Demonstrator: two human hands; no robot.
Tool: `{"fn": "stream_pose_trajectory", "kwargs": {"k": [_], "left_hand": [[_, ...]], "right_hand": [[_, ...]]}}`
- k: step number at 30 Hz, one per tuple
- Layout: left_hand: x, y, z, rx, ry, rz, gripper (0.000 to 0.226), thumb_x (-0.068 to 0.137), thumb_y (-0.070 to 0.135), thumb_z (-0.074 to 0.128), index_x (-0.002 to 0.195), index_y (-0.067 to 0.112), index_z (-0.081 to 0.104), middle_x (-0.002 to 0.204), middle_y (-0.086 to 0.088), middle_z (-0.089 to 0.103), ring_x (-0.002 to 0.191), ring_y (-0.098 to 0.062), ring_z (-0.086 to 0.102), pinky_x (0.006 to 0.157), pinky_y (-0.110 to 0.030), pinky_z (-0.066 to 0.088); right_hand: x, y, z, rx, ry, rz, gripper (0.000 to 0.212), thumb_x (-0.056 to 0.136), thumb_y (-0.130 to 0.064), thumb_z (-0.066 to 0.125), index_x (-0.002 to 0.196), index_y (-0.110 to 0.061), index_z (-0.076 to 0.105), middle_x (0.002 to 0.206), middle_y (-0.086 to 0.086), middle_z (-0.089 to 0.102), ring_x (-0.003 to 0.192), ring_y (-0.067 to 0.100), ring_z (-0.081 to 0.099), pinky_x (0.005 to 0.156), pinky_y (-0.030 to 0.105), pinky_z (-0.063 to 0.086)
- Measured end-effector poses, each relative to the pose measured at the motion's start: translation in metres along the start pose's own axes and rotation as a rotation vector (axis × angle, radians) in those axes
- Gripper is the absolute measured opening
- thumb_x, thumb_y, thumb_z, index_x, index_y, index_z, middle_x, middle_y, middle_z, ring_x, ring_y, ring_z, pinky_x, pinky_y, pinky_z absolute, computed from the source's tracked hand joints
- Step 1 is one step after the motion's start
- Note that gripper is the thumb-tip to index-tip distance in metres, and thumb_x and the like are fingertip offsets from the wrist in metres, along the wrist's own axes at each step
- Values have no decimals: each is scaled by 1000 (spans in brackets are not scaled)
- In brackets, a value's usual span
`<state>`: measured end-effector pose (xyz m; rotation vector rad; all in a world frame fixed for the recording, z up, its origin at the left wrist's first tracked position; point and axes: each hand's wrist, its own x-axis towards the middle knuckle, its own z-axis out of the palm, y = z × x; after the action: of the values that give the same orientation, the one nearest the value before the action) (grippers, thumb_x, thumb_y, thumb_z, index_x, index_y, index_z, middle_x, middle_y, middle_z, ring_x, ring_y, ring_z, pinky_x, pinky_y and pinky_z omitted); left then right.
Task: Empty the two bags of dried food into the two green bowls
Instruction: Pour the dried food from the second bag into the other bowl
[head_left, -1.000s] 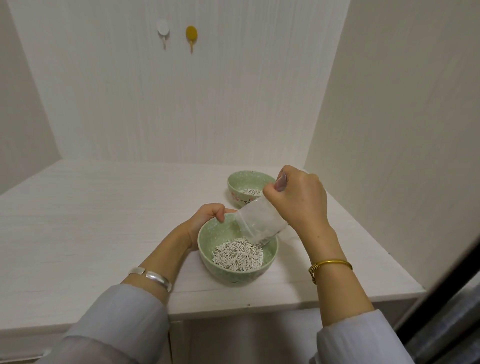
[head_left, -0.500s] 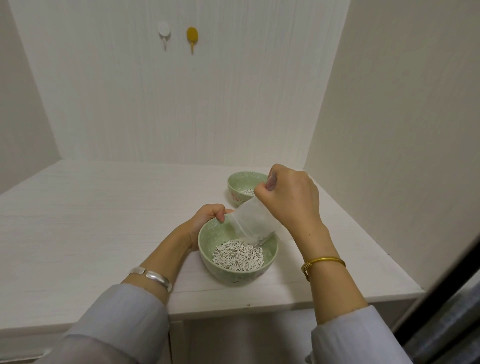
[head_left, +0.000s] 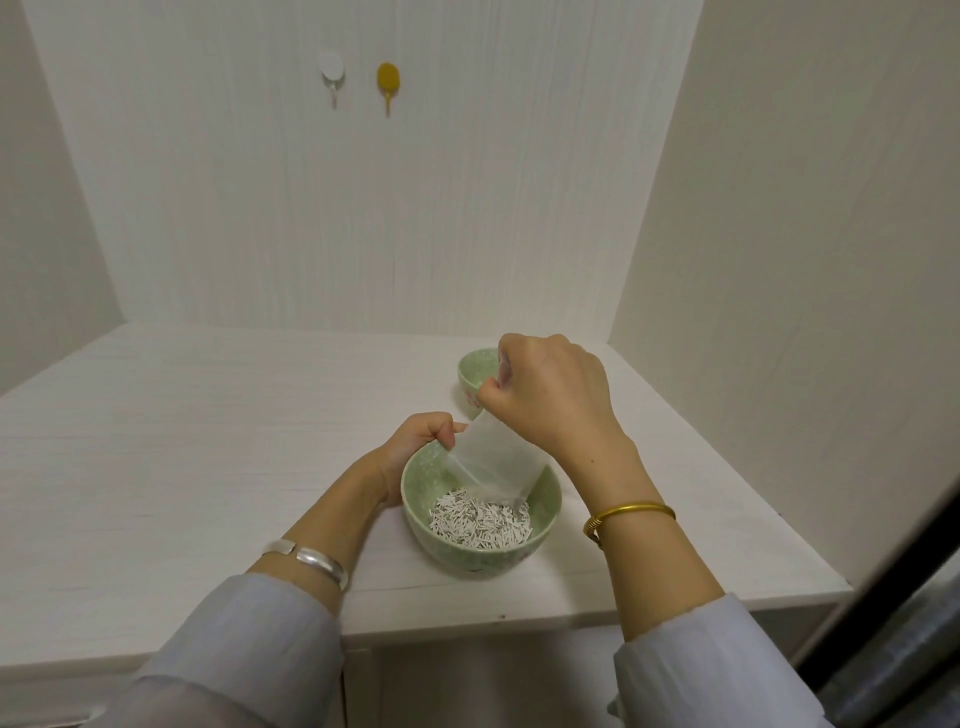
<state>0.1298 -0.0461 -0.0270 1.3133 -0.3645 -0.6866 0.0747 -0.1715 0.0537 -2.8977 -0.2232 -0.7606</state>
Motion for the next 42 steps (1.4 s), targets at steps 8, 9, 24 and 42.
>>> {"fn": "stream_pose_trajectory", "kwargs": {"k": [8, 9, 24, 42], "left_hand": [[-8, 5, 0, -37, -37, 43, 55, 84, 16, 23, 57, 12, 72, 55, -3, 63, 48, -13, 58, 50, -17, 47], [-7, 8, -3, -37, -2, 89, 42, 80, 21, 33, 69, 13, 73, 65, -7, 60, 54, -16, 58, 54, -20, 48], [-35, 29, 14, 663, 203, 350, 21, 63, 19, 78, 81, 24, 69, 84, 3, 71, 79, -7, 66, 70, -17, 51], [-36, 17, 12, 327, 323, 461, 27, 68, 23, 69, 87, 5, 73, 83, -9, 74, 78, -17, 68, 74, -27, 53]], "right_hand": [[0, -6, -4, -31, -33, -63, 14, 79, -25, 51, 75, -13, 45, 60, -1, 38, 66, 28, 46, 55, 30, 30], [0, -6, -5, -36, -32, -67, 15, 80, -27, 51, 75, -14, 45, 60, -1, 37, 67, 28, 44, 56, 30, 29], [1, -17, -18, 63, -18, -76, 23, 84, -37, 50, 84, -14, 49, 74, 1, 49, 72, 27, 45, 61, 30, 31], [-26, 36, -2, 1066, -207, 139, 18, 88, -30, 57, 93, -15, 66, 94, 4, 66, 70, 12, 59, 62, 29, 48]]}}
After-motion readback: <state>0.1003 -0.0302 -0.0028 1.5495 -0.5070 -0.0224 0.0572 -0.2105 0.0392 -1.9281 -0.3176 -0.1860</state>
